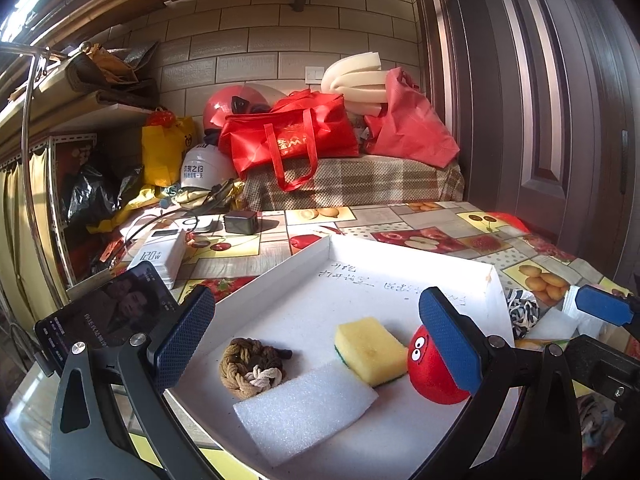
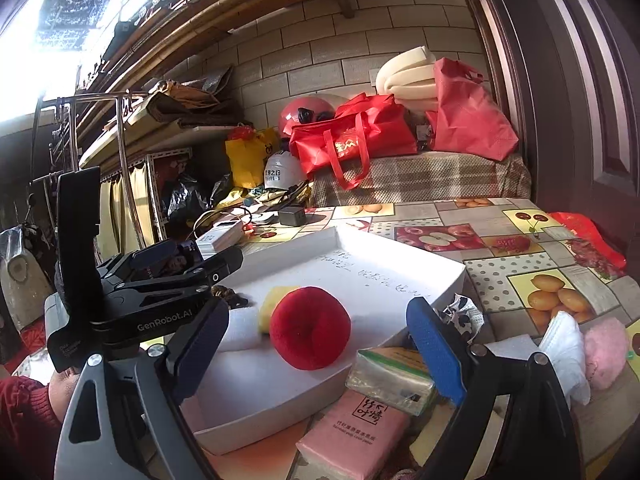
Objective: Organize soft objects
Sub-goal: 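Withdraw both tools from the tray back toward the remaining soft items, then grasp the grey knitted cloth with the left tool while the right tool approaches the pink fluffy ball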
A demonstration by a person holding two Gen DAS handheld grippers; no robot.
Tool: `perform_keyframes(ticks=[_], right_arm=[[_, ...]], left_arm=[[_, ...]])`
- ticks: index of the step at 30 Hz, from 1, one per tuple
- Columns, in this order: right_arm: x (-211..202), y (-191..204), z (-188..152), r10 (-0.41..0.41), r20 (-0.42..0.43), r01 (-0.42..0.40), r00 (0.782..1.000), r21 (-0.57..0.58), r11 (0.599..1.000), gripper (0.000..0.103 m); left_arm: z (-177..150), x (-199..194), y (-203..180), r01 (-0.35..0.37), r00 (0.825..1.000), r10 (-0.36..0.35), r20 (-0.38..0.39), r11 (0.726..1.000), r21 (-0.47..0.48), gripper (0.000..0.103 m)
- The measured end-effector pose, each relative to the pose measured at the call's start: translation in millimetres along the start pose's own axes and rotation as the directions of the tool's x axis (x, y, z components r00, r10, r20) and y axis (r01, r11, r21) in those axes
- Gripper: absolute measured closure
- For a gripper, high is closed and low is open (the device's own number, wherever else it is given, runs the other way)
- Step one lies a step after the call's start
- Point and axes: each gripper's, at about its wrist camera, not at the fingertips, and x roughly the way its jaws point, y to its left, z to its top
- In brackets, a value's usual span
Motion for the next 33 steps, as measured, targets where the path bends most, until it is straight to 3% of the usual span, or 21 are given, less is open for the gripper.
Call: perform_keyframes(ticks=[5,7,10,13,16,19,21,22,26,30,33], right_arm=[[-27,-38,0,-0.101,0.041,0.099,0.994,0.048,0.994,0.012],[-52,-56,2,-0.159,0.121,0.15,0.98,0.079,0.986,0.012],[-89,-80,8,-0.19,0.232,0.168,0.954,0.113,0.979,0.012],[-96,-104,14,-0.255,0.168,0.237,0.952,0.121,0.964,0.012],[-90,-130,7,-0.271,0.058,0.263,0.961,0.113,0.958,0.012],[-80,-153,-7,-0.295,-0.096,0.304,0.951,0.092,0.948,0.012],[-76,-169,-14,-0.262,-0.193,0.29,0.946,0.138,0.947,0.012],[-77,-176,-16,-0.232,-0.209,0.269,0.95,0.174,0.947,0.012],[-68,-189,-18,-0.259,-0.272,0.307,0.927,0.153,0.939,0.012],[-49,-207,-14,-0.272,-0.275,0.329,0.922,0.186,0.926,0.012],[-26,-214,-13,-0.249,-0.325,0.324,0.912,0.2,0.925,0.013]], left_arm=[[-1,-7,-7,0.028,1.0,-0.028,0.003,1.0,0.001,0.0],[-2,-11,-8,0.032,0.999,-0.032,0.006,0.999,-0.006,0.0],[-4,-18,-12,0.091,0.996,-0.091,0.006,0.996,-0.011,0.0],[-8,-33,-28,0.18,0.984,-0.18,0.001,0.983,0.022,0.0],[-14,-52,-58,0.337,0.941,-0.333,-0.05,0.937,0.091,0.0],[-22,-70,-98,0.525,0.849,-0.502,-0.164,0.835,0.162,0.001],[-27,-78,-126,0.622,0.779,-0.575,-0.249,0.758,0.197,0.001],[-30,-80,-140,0.643,0.762,-0.582,-0.285,0.734,0.22,0.001],[-38,-69,-172,0.665,0.733,-0.547,-0.405,0.703,0.253,0.001],[-38,-51,-175,0.659,0.716,-0.538,-0.444,0.73,0.179,0.003],[-41,-38,-176,0.646,0.707,-0.518,-0.481,0.75,0.143,0.007]])
